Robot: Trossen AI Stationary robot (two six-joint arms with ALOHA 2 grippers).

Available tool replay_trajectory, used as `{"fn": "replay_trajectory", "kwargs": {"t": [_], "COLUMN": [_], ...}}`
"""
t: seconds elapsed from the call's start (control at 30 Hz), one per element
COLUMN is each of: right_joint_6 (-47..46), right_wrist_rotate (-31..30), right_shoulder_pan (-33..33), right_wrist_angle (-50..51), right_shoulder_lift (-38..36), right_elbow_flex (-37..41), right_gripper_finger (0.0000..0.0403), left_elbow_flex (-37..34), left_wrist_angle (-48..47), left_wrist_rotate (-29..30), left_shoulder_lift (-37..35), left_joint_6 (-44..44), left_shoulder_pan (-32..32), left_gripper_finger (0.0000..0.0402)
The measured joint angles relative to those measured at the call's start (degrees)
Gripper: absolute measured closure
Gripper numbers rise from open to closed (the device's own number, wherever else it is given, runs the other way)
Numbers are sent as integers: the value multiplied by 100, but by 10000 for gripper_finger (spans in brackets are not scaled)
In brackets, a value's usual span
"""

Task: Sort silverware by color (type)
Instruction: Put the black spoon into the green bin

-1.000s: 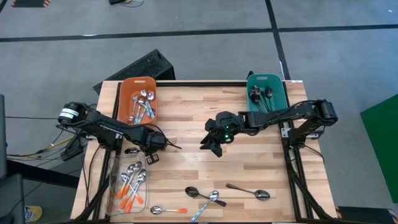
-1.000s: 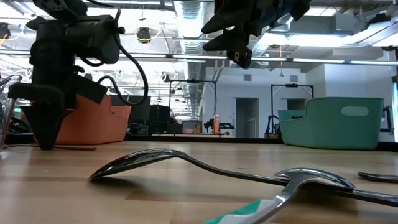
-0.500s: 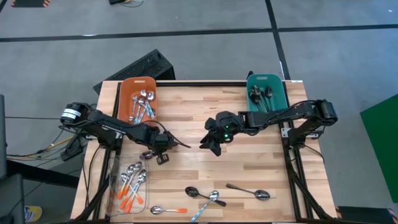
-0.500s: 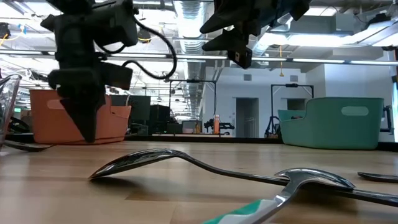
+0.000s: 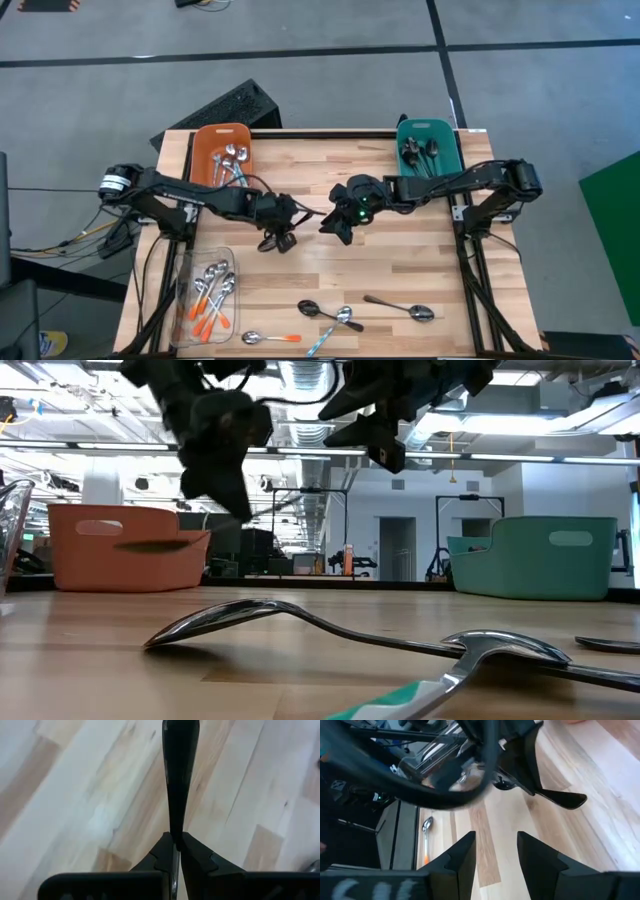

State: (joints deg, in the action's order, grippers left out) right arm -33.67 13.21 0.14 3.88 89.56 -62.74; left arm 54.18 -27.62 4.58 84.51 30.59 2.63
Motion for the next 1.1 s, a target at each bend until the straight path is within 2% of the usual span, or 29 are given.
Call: {"fn": "replay_trajectory", "kwargs": {"t": [0.2,0.37,0.5,0.63,0.77,0.83,0.93,1.0,1.1], "right_joint_6": [-136,-153,-223,-390,-400,-420,-609,-638,-456], "right_wrist_rotate": [33,35,35,35,33,27,-228,-461,-477], "right_shoulder_pan": [3,59,59,59,62,54,0,-7,-2], "right_wrist_angle": [-17,-3,5,74,95,160,303,200,-539], "right_shoulder_lift": [-7,-235,-426,-615,-762,-812,-919,-1011,-1132], "right_elbow_flex": [0,-7,-7,-7,-7,-7,-2,2,4], "right_gripper_finger": [236,236,236,236,236,236,236,236,232], "left_elbow_flex": [596,1209,1724,2296,2730,2785,2793,2797,2797], "left_wrist_angle": [-511,-1344,-2212,-3356,-4385,-4281,-3417,-2715,-1773], "left_wrist_rotate": [110,619,857,942,1918,2162,2075,1791,1109], "left_shoulder_lift": [-15,-28,-51,-164,-404,-574,-776,-799,-746], "left_joint_6": [-72,68,488,1292,1693,1618,1126,642,-137], "left_shoulder_pan": [-61,-97,-184,-93,92,57,12,22,29], "left_gripper_finger": [395,395,395,395,395,395,395,395,395]}}
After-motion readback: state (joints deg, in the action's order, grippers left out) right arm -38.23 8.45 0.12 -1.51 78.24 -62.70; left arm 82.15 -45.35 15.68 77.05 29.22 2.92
